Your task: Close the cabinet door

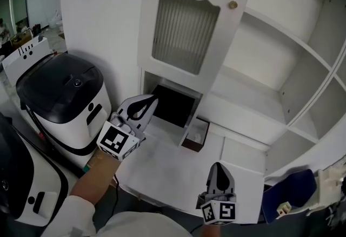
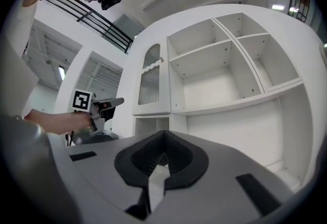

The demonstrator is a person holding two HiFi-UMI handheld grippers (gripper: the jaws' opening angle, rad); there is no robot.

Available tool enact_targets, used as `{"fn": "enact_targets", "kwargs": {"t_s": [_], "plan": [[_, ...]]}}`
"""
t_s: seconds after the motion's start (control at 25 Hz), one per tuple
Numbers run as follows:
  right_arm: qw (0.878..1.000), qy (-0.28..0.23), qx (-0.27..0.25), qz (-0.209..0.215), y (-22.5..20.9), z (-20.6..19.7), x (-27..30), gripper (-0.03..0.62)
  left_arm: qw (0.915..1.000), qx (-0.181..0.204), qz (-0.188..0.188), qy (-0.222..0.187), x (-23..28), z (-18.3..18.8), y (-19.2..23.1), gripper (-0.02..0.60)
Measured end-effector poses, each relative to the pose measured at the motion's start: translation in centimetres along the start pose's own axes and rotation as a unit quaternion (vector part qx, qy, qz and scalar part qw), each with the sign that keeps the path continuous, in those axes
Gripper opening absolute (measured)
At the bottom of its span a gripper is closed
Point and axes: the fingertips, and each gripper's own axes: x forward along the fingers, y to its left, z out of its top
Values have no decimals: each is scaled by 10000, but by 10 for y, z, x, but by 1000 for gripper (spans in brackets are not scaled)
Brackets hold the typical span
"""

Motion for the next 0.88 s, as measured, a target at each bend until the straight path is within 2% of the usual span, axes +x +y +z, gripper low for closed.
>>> {"fn": "enact_targets", "kwargs": {"t_s": [0.2, 0.48, 0.76, 0.88], "plan": [[10000, -7, 46, 80, 16, 4, 8, -2, 9980, 105, 584, 227, -95, 7, 29, 5], [10000, 3, 46, -4, 21, 7, 11, -2, 9848, -20, 1683, 429, -212, 15, 70, 5], [9997, -212, 75, -40, 32, 30, 5, -2, 9725, -67, 2309, 300, -290, 35, 79, 5], [9997, -198, -8, -131, 31, 35, -4, -2, 9670, -241, 2512, 340, -312, 33, 73, 5]]}}
